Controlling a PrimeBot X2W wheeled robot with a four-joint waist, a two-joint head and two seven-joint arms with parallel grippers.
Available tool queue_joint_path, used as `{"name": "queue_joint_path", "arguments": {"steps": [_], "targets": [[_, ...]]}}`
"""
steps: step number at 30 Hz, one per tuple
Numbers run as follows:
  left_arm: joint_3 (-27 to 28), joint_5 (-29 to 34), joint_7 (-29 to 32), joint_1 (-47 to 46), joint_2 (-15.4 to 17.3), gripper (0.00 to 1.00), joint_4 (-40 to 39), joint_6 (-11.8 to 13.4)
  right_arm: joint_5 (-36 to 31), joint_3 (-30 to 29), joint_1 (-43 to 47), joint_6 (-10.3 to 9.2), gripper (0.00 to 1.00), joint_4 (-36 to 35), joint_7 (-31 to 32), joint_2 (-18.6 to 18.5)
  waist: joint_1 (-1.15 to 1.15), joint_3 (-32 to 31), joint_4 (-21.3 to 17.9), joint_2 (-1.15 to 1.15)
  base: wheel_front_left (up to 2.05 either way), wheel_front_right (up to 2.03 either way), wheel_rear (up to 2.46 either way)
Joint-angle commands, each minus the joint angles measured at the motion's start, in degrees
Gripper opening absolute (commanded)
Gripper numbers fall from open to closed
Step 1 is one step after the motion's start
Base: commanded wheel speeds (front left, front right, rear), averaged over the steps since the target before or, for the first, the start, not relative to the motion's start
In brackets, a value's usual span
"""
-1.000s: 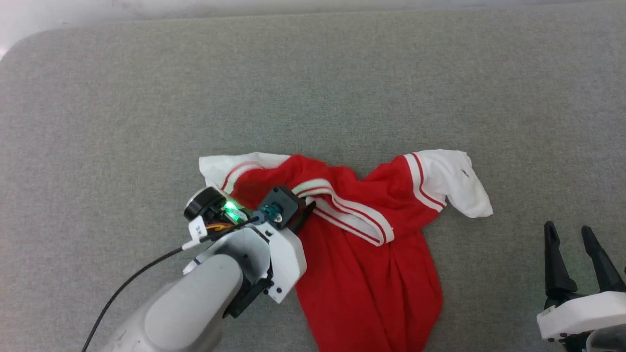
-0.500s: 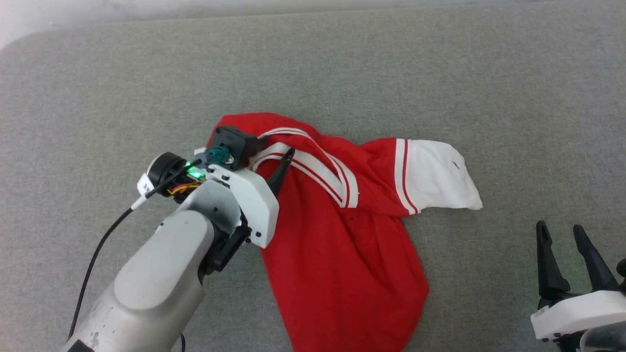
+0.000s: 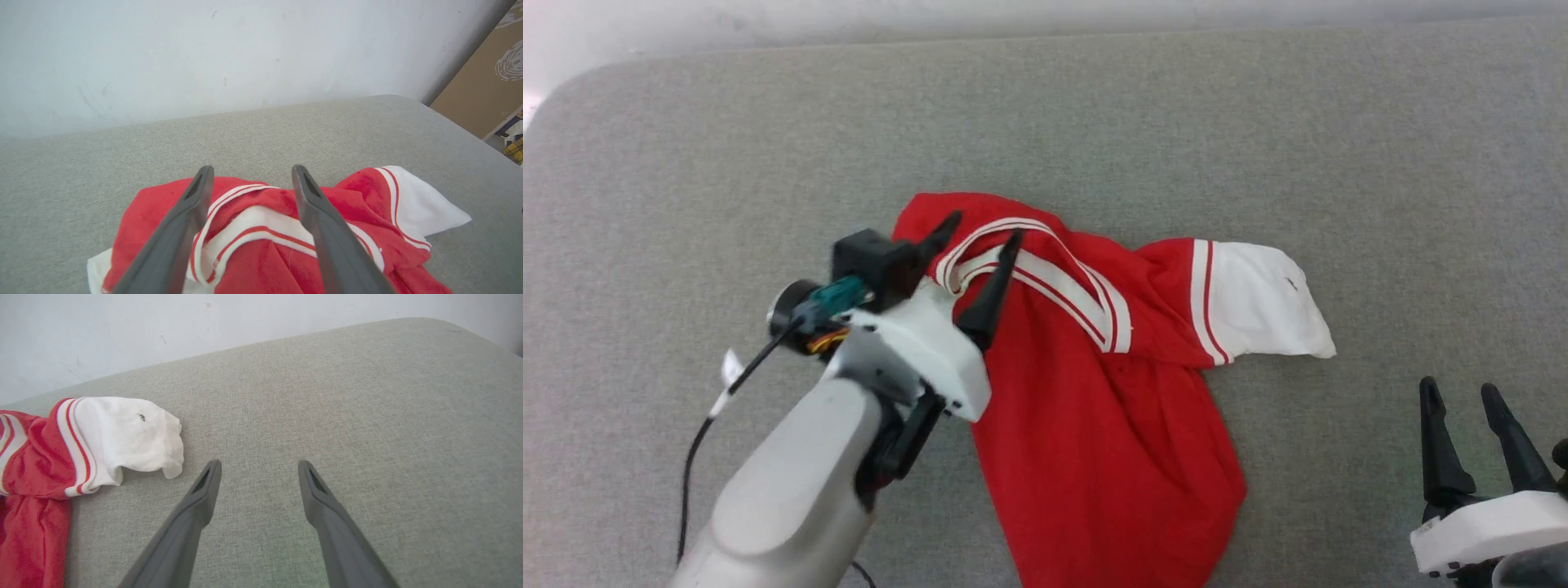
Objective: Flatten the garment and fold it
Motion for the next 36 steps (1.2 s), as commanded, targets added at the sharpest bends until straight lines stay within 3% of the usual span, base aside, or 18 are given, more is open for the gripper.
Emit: {"name": "queue_joint_path", "arguments": {"steps": [1,7,11,25,35,36], "targets": [[1.0,-0.1,-0.7,2.4,1.6,1.00,-2.2,1.3,-0.3,0.0,0.4,-0.03,1.00,0.1,0.2,0.0,0.00,-0.9,1.0,0.00,0.00,0.00,0.00],[1.8,1.9,2.4,10.7,9.0,1.00,-7.9,5.9,-0.4,0.3,0.8,-0.03,1.00,-0.3,0.7,0.0,0.00,-0.9,2.2,0.00,0.00,0.00,0.00],[2.1,1.5,5.0,12.7,11.0,1.00,-7.7,7.3,-0.7,0.3,0.3,-0.03,1.00,-1.1,1.0,0.0,0.00,0.0,2.3,0.00,0.00,0.00,0.00],[2.2,-0.2,8.7,7.8,9.9,1.00,-2.8,7.0,-0.6,-0.1,-0.2,-0.03,1.00,-1.8,1.3,0.0,0.00,2.4,-0.2,0.00,0.00,0.00,0.00],[0.5,-1.4,15.9,5.3,9.1,1.00,3.8,7.4,-0.3,0.1,-1.0,-0.03,1.00,-1.3,0.5,0.0,0.00,3.9,-0.9,0.00,0.00,0.00,0.00],[-0.1,-1.6,17.5,5.1,9.0,0.57,4.3,6.9,-0.3,0.1,-1.1,-0.03,1.00,-1.3,0.5,0.0,0.00,4.1,-0.9,0.00,0.00,0.00,0.00]]}}
